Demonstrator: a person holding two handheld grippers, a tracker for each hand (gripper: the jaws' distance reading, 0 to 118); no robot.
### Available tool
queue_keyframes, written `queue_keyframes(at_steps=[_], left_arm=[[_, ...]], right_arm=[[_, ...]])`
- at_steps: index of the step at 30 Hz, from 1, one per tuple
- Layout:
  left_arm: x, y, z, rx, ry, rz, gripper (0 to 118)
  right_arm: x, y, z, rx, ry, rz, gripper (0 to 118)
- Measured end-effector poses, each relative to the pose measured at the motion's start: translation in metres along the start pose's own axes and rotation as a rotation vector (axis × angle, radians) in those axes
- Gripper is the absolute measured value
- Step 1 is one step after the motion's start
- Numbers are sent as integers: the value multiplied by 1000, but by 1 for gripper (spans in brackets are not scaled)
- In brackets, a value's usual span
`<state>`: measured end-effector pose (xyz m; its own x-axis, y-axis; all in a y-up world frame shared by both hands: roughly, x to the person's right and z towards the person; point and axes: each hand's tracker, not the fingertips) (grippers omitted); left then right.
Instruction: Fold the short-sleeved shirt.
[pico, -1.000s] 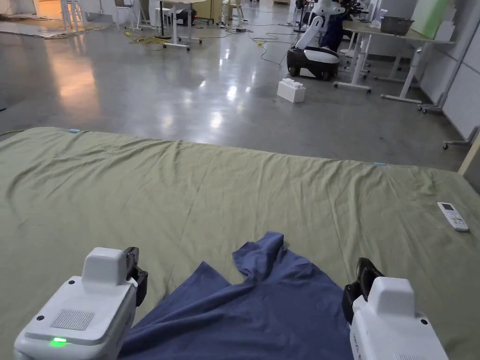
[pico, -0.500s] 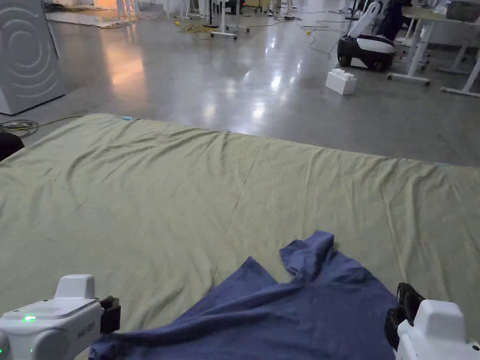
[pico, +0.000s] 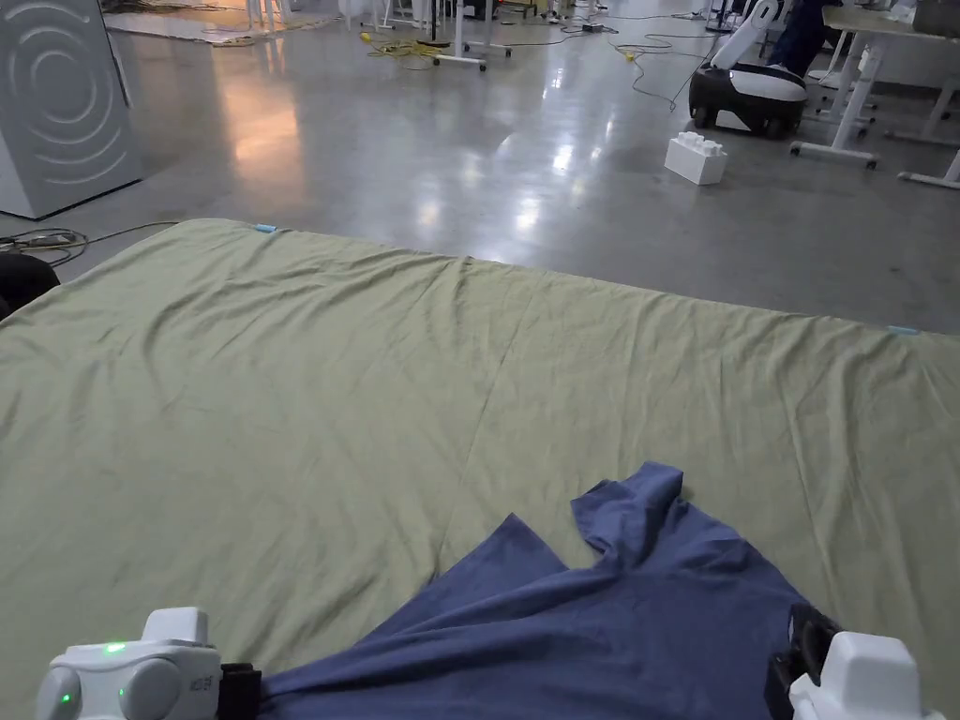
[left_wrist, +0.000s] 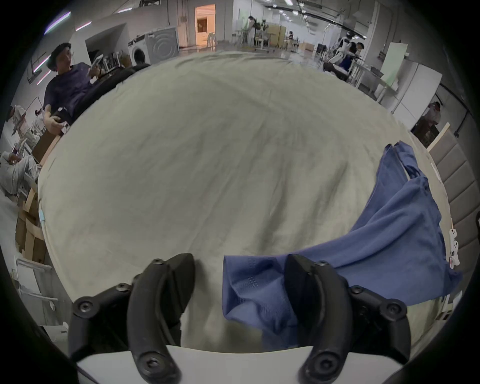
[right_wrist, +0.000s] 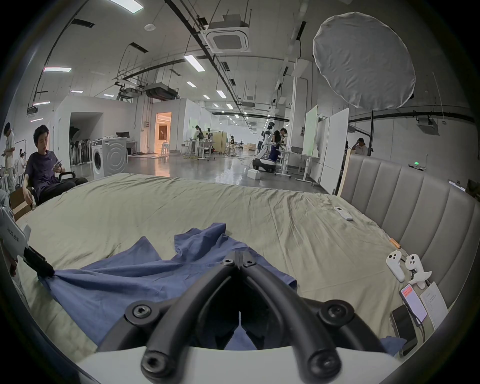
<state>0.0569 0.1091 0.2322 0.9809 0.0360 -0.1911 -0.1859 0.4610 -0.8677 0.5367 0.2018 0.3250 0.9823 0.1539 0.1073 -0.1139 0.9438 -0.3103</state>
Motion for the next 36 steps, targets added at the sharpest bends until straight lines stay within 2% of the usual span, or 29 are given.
queue_keyframes(at_steps=[1, 3, 6, 8, 9, 15, 17, 19, 20, 21, 23, 24, 27, 29, 31, 34, 36], left_arm=[[3, -2, 2, 32, 15, -12, 70], [5, -7, 2, 47, 14, -48, 57], [11, -9, 2, 61, -21, -87, 21], [13, -9, 2, 58, -32, -122, 8], [13, -9, 4, 59, -66, -124, 8], [7, -16, 25, 141, -58, -103, 7], [6, -17, 31, 154, -66, -94, 7], [8, -17, 38, 169, -63, -94, 7], [8, -16, 39, 170, -64, -96, 7], [9, -17, 40, 170, -63, -100, 7], [12, -16, 42, 170, -56, -106, 7], [12, -17, 42, 168, -53, -107, 7], [18, -18, 43, 158, -43, -100, 7], [20, -19, 41, 152, -32, -102, 7], [23, -17, 40, 146, -25, -108, 7], [24, -15, 38, 141, -16, -113, 7], [24, -14, 36, 137, -14, -111, 7]], right_arm=[[0, -1, -1, -4, -2, 0, 0], [1, -4, -2, -13, -3, 0, 0], [1, -7, -4, -27, 0, -6, 0], [2, -10, -8, -35, 1, -8, 0], [2, -10, -10, -40, 5, -9, 0], [13, 2, -40, -89, 39, 8, 0], [22, 12, -68, -132, 57, -6, 1], [29, 25, -103, -203, 67, 29, 1], [32, 29, -118, -235, 75, 29, 9], [39, 35, -142, -286, 85, 18, 23], [43, 41, -181, -377, 120, 20, 61], [45, 42, -201, -420, 133, 34, 68], [46, 40, -247, -456, 182, 89, 72], [44, 34, -273, -508, 178, 129, 81], [43, 29, -293, -563, 184, 126, 82], [39, 17, -318, -640, 239, 70, 82], [33, 9, -331, -693, 243, 89, 82]])
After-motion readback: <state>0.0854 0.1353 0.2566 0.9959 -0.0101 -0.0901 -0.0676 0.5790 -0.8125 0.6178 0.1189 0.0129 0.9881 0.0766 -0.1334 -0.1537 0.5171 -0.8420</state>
